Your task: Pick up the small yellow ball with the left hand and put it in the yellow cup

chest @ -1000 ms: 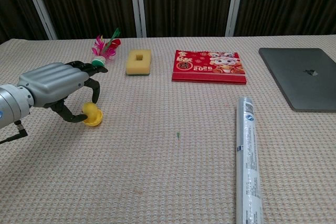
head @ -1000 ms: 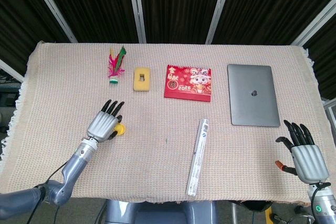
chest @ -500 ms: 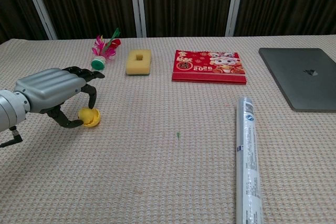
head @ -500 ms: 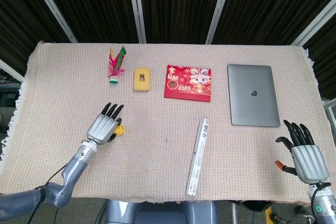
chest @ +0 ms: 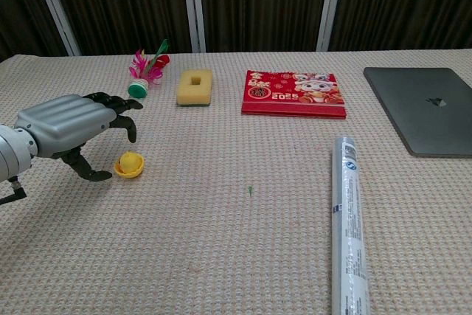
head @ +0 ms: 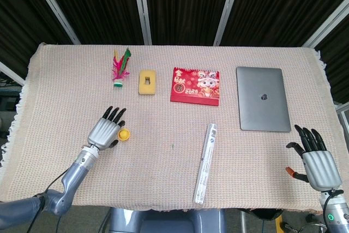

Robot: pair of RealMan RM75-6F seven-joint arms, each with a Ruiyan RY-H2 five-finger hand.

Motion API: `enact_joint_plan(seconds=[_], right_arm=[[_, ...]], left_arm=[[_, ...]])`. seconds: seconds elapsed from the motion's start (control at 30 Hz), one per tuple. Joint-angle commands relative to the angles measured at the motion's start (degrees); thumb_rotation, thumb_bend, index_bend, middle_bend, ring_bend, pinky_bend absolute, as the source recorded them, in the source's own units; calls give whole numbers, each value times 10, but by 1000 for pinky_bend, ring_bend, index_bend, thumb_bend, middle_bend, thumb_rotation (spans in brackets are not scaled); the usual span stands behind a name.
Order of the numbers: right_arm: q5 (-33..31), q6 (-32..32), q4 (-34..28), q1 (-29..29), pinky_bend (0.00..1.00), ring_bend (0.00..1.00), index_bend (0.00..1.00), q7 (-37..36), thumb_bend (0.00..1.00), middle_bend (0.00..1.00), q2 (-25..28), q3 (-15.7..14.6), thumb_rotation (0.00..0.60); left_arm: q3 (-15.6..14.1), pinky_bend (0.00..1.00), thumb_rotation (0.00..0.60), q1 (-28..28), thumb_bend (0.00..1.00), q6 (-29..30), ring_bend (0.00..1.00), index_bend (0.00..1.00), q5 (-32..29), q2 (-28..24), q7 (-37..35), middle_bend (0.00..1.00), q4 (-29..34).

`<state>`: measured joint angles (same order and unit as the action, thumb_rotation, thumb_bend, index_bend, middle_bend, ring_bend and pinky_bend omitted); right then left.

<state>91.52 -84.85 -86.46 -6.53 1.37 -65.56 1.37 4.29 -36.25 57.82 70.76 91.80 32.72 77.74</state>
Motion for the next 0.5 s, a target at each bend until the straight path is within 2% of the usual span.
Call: enact_joint_plan(seconds=[0.03, 0.13, 0.23, 0.4, 0.43, 0.5], right_arm=[[0, 0, 0, 0, 0, 0, 381, 0, 0, 0, 0, 0, 600], [0, 0, 0, 0, 0, 0, 381, -1, 0, 0, 0, 0, 600], [0, 0, 0, 0, 0, 0, 381, -1, 0, 0, 1, 0, 600], [-1, -1, 0, 1, 0, 0, 380, 1, 0, 0, 1, 0, 600], [0, -2, 0, 1, 0, 0, 380, 5, 0, 0, 0, 0, 600], [-1, 0, -1, 1, 0, 0, 378, 9, 0, 0, -1, 0, 600]], left_arm=[[0, 3, 600, -1, 208, 1, 0, 273, 1, 0, 0, 0, 0], [-1, 2, 600, -1, 197, 2, 0, 231, 5, -13, -1, 0, 9], [-6, 0, 600, 2, 190, 11, 0, 202, 20, -48, -1, 0, 31], [-33, 0, 600, 23, 190, 53, 0, 178, 81, -147, -13, 0, 86], [-59, 0, 600, 56, 190, 83, 0, 173, 95, -200, -34, 0, 128], [-95, 0, 600, 86, 193, 108, 0, 168, 125, -250, -48, 0, 163]])
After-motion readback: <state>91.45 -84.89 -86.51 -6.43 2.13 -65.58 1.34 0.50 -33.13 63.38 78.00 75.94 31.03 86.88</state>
